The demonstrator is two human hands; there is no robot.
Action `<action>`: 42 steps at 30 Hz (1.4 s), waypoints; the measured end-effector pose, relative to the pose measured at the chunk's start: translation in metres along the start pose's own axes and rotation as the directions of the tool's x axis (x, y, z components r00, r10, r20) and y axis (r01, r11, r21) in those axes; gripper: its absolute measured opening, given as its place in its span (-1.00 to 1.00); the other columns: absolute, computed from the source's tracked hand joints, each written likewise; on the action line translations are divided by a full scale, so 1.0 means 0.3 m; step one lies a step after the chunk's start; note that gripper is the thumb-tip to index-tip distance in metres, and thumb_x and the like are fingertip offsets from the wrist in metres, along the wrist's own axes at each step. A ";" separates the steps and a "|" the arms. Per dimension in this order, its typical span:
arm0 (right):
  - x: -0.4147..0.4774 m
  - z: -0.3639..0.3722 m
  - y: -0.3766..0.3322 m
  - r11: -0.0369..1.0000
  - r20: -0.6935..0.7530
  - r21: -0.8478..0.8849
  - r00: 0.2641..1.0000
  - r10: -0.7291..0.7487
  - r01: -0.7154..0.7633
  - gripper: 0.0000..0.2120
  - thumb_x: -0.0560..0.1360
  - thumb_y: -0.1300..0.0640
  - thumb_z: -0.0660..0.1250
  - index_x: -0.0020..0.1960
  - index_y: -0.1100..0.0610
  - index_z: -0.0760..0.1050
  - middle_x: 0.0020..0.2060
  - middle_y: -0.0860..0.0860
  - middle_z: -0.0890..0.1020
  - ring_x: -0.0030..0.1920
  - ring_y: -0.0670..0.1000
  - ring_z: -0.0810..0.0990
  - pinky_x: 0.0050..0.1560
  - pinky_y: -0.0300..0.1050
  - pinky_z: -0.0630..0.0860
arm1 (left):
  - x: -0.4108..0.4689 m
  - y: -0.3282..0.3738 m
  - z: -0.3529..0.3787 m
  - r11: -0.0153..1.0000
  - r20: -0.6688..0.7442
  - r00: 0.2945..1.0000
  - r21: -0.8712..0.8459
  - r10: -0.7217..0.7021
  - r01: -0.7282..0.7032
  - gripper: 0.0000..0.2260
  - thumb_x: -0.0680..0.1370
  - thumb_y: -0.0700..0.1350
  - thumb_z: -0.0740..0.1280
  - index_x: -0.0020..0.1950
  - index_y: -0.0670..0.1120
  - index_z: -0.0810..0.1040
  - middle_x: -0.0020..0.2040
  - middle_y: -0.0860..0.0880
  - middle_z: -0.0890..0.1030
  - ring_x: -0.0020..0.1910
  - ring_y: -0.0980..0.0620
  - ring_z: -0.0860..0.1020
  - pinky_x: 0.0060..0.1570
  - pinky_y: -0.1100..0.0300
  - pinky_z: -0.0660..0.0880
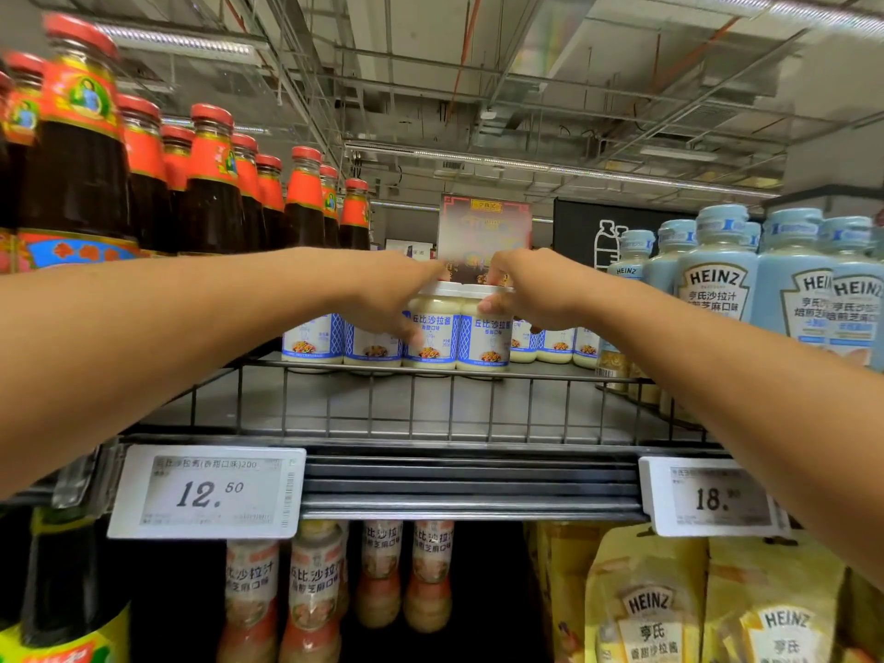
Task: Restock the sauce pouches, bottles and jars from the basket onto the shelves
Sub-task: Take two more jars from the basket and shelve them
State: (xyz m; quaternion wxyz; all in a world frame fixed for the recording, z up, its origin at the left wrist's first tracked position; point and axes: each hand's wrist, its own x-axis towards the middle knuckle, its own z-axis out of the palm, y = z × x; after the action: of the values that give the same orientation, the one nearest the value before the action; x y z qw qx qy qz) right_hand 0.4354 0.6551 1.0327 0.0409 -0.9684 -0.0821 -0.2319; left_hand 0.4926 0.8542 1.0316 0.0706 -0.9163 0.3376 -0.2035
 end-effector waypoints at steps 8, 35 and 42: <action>-0.003 0.005 0.007 1.000 0.009 -0.013 1.000 -0.021 0.021 -0.63 0.62 -0.05 0.30 0.32 0.13 0.38 -0.07 0.03 0.48 -0.29 -0.08 0.41 -0.37 -0.14 0.25 | -0.002 0.009 -0.025 0.995 0.130 0.991 0.095 -0.024 0.012 0.04 0.23 -0.01 0.67 0.55 -0.01 0.13 0.38 -0.08 0.45 0.28 -0.14 0.44 0.25 -0.05 0.45; -0.142 -0.023 -0.050 0.990 -0.115 0.063 0.986 -0.117 0.125 -0.37 0.51 -0.16 0.41 0.44 0.12 0.34 0.35 0.13 0.50 0.31 0.15 0.47 0.29 0.06 0.45 | -0.160 0.055 -0.083 0.974 -0.185 0.983 -0.222 0.011 -0.053 -0.50 0.51 0.13 0.43 0.41 0.08 0.41 0.26 0.00 0.54 0.16 0.01 0.53 0.07 0.17 0.41; -0.338 -0.017 -0.137 0.952 -0.298 0.255 0.950 -0.090 0.170 -0.63 0.54 -0.12 0.40 0.27 0.02 0.50 -0.02 -0.02 0.60 -0.08 -0.05 0.58 -0.11 -0.20 0.51 | -0.284 0.128 -0.091 0.908 -0.283 0.959 -0.395 0.020 -0.136 -0.59 0.47 0.21 0.42 0.28 0.13 0.51 0.08 0.12 0.60 -0.01 0.22 0.58 0.00 0.24 0.53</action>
State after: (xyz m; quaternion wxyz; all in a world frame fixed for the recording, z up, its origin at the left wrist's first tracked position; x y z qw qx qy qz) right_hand 0.3365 0.6807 0.9927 0.1718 -0.9024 -0.1713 -0.3562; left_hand 0.3998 0.8802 1.0183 -0.1626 -0.8594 0.4158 -0.2493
